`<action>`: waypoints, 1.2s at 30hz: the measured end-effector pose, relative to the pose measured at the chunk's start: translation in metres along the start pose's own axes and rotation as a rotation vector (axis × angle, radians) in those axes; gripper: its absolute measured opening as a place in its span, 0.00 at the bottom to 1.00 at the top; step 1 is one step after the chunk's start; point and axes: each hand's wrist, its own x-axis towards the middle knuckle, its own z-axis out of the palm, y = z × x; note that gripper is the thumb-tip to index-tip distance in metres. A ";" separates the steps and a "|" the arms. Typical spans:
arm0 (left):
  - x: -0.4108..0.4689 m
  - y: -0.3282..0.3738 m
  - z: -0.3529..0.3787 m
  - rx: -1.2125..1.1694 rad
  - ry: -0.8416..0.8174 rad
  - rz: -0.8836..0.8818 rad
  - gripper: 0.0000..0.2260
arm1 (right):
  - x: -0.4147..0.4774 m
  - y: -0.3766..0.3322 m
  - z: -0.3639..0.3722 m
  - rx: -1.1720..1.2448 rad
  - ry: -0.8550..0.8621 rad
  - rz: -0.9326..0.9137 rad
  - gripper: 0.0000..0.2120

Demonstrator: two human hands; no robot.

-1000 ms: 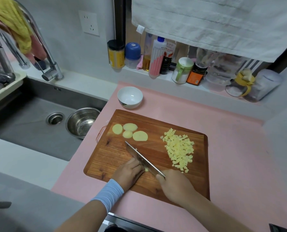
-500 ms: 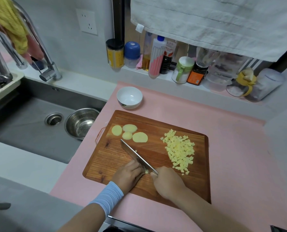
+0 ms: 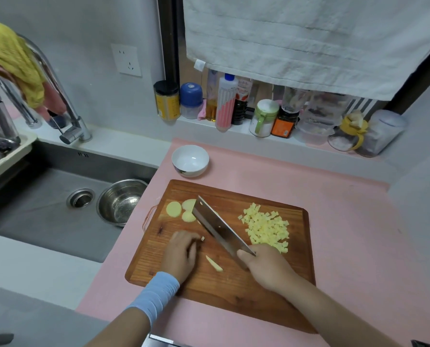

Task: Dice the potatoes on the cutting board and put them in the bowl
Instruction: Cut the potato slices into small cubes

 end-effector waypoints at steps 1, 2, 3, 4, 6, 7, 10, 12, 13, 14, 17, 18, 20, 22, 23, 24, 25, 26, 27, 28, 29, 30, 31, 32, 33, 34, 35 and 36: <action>0.009 -0.002 -0.001 0.044 -0.042 -0.084 0.08 | 0.001 0.001 -0.004 0.001 0.011 0.004 0.20; 0.017 -0.005 0.000 0.094 -0.127 -0.133 0.09 | 0.002 0.002 -0.007 -0.003 0.025 0.008 0.20; 0.024 -0.006 0.001 0.139 -0.222 -0.148 0.10 | 0.004 0.004 -0.008 -0.005 0.038 0.015 0.20; 0.030 -0.005 0.001 0.169 -0.298 -0.149 0.11 | 0.005 0.006 -0.009 -0.002 0.049 0.019 0.20; 0.042 -0.003 0.000 0.200 -0.380 -0.132 0.10 | 0.005 0.009 -0.010 0.000 0.066 0.024 0.21; 0.047 -0.001 -0.001 0.227 -0.414 -0.116 0.09 | 0.005 0.011 -0.010 -0.004 0.074 0.024 0.20; 0.055 0.007 0.000 0.318 -0.478 -0.057 0.09 | 0.000 0.014 -0.011 -0.034 0.098 0.026 0.19; 0.059 0.014 0.006 0.343 -0.467 -0.041 0.08 | -0.003 0.018 -0.012 -0.044 0.125 0.033 0.19; 0.061 0.019 0.011 0.353 -0.465 -0.029 0.08 | -0.004 0.021 -0.013 -0.041 0.141 0.042 0.18; 0.063 0.026 0.018 0.361 -0.472 -0.009 0.09 | -0.004 0.023 -0.014 -0.036 0.157 0.052 0.18; 0.073 0.051 0.039 0.355 -0.501 0.000 0.09 | -0.005 0.034 -0.019 -0.049 0.201 0.077 0.16; 0.076 0.060 0.047 0.343 -0.504 -0.020 0.09 | -0.005 0.039 -0.022 -0.052 0.217 0.084 0.16; 0.083 0.074 0.062 0.304 -0.522 -0.048 0.08 | -0.004 0.047 -0.025 -0.043 0.249 0.092 0.16; 0.087 0.083 0.072 0.243 -0.586 -0.086 0.07 | -0.003 0.055 -0.027 -0.035 0.270 0.103 0.17; 0.089 0.084 0.074 0.208 -0.616 -0.115 0.07 | -0.002 0.057 -0.027 -0.034 0.275 0.108 0.18; 0.089 0.082 0.073 0.176 -0.634 -0.151 0.06 | -0.001 0.059 -0.027 -0.036 0.277 0.108 0.18; 0.090 0.078 0.068 0.142 -0.619 -0.185 0.06 | 0.000 0.061 -0.027 -0.044 0.275 0.104 0.17; 0.089 0.072 0.061 0.101 -0.568 -0.229 0.06 | 0.000 0.061 -0.026 -0.057 0.271 0.092 0.17; 0.088 0.066 0.052 0.050 -0.486 -0.281 0.07 | 0.000 0.060 -0.025 -0.078 0.261 0.074 0.17; 0.087 0.060 0.039 -0.008 -0.391 -0.342 0.07 | -0.001 0.059 -0.024 -0.110 0.252 0.052 0.17; 0.087 0.054 0.026 -0.071 -0.294 -0.404 0.07 | -0.001 0.056 -0.022 -0.149 0.244 0.026 0.17; 0.088 0.047 0.012 -0.121 -0.203 -0.454 0.08 | -0.002 0.053 -0.021 -0.189 0.246 -0.009 0.17; 0.091 0.039 -0.002 -0.159 -0.140 -0.492 0.09 | -0.003 0.051 -0.019 -0.234 0.258 -0.053 0.16; 0.097 0.032 -0.016 -0.187 -0.113 -0.515 0.10 | -0.004 0.049 -0.018 -0.289 0.275 -0.102 0.16; 0.104 0.027 -0.030 -0.213 -0.118 -0.521 0.11 | -0.004 0.047 -0.018 -0.354 0.288 -0.152 0.17; 0.111 0.023 -0.043 -0.237 -0.157 -0.513 0.11 | -0.003 0.044 -0.017 -0.426 0.289 -0.196 0.18; 0.118 0.023 -0.054 -0.263 -0.230 -0.494 0.11 | -0.003 0.042 -0.017 -0.499 0.275 -0.231 0.19; 0.122 0.027 -0.062 -0.280 -0.332 -0.463 0.10 | -0.003 0.039 -0.017 -0.557 0.255 -0.262 0.19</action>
